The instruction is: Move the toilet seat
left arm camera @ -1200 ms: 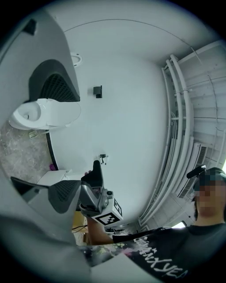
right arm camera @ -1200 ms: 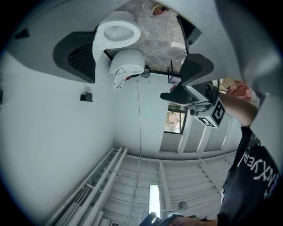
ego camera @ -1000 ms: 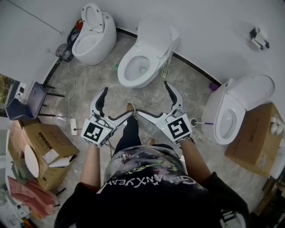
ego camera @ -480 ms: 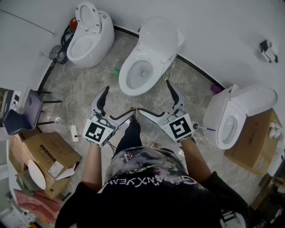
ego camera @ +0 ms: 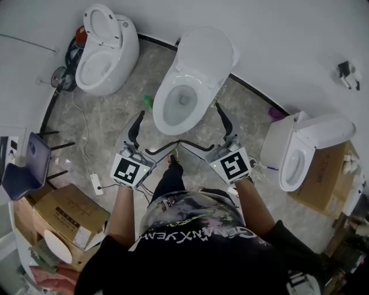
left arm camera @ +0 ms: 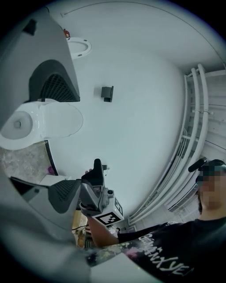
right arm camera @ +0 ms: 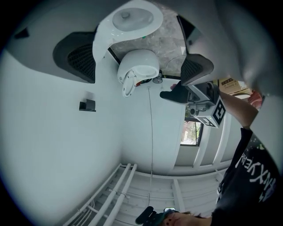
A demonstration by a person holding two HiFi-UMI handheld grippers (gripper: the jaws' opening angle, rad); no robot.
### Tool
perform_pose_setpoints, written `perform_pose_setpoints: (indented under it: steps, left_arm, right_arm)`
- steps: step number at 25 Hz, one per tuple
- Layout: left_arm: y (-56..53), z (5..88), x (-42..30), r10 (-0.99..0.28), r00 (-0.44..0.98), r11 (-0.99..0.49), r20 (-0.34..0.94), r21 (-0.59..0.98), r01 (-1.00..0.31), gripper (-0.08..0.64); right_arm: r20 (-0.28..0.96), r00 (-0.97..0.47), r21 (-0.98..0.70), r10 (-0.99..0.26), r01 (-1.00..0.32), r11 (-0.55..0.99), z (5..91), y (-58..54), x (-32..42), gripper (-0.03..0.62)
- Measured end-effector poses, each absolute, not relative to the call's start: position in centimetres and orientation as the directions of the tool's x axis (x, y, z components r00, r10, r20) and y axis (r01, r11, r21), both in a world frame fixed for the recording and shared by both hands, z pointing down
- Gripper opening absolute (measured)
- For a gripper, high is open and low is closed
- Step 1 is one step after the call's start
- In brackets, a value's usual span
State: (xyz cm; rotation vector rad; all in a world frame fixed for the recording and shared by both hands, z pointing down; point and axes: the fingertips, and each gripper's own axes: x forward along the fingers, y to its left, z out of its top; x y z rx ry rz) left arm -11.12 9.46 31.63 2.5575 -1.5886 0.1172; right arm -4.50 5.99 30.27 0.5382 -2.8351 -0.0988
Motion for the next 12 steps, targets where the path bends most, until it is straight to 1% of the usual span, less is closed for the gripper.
perform_pose_setpoints:
  steps: [6,12]
  left_arm:
    - [6.9,32.5,-13.5,-0.865,0.481,-0.477,0.142,0.063,-0.877,0.531]
    - [5.3,33.1,-14.2,-0.86,0.486,-0.485,0.154,0.051,-0.873,0.531]
  right_arm:
    - [0.237,-0.883,0.136,-0.406,-0.384,0.913,30.3,3.2,-7.2,0.584]
    - [0.238,-0.878,0.136,-0.414,-0.392,0.91,30.8,1.6,-7.6,0.584]
